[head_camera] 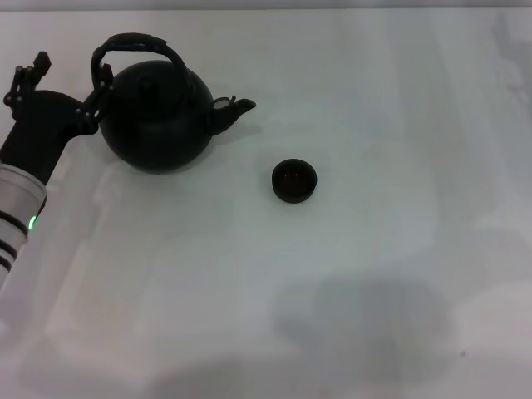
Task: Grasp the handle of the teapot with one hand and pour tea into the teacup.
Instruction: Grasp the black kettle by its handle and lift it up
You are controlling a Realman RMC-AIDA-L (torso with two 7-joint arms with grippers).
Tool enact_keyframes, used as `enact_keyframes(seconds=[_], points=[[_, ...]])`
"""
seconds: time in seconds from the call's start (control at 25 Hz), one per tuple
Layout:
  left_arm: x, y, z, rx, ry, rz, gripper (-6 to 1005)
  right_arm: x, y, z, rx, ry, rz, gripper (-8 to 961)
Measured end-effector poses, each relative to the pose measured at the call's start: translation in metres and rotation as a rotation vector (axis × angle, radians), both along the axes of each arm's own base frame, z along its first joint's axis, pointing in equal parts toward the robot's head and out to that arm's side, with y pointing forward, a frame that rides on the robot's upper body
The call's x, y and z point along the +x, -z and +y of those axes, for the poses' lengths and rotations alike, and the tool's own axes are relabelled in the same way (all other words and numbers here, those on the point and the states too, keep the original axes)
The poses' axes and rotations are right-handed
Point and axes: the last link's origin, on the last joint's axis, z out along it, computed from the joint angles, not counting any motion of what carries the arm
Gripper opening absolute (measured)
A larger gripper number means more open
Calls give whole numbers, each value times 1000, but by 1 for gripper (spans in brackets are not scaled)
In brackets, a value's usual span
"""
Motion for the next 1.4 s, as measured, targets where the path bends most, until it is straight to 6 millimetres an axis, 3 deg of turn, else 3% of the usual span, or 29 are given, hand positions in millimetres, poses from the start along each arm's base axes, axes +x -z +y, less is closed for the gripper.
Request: enact_keyframes(seconds=[0.24, 0.56, 0.96, 1.4], points=[[-2, 2, 8, -27, -24, 25, 888, 2, 0, -1, 0, 1, 20, 870], [-2, 3, 14, -45, -28, 48, 731, 2, 0, -1, -2, -1, 17, 871], [2, 8, 12, -78, 9, 69, 508, 1, 1, -2, -6, -2, 18, 870], [13, -3, 13, -16, 82, 47, 126, 3, 2, -3, -9, 3, 22, 871]])
